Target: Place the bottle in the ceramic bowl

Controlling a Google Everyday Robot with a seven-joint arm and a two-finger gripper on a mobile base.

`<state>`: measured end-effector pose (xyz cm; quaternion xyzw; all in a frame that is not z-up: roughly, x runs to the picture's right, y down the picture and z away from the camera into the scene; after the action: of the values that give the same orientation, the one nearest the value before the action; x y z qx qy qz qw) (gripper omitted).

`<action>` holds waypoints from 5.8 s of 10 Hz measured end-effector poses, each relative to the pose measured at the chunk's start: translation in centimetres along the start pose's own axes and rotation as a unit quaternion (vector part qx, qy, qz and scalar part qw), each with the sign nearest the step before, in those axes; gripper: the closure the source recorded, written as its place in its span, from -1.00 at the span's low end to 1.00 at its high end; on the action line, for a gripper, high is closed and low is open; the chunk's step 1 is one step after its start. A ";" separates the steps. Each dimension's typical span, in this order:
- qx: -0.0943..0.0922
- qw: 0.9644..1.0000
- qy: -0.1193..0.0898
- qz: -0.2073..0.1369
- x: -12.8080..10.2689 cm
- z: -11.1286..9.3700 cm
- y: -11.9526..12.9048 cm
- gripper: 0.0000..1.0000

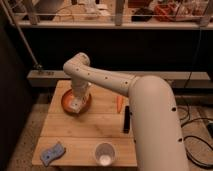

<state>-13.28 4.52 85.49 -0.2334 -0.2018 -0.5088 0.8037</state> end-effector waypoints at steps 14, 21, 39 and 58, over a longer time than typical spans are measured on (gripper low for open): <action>0.000 1.000 -0.001 -0.004 0.1 0.4 0.0 0.93; 0.000 1.000 -0.002 -0.006 0.1 0.5 0.0 0.93; -0.002 1.000 -0.003 -0.014 0.0 0.9 0.0 0.82; -0.006 1.000 -0.002 -0.024 -0.1 1.2 -0.1 0.72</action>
<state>-13.54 5.28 86.42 -0.2344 -0.2062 -0.5286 0.7894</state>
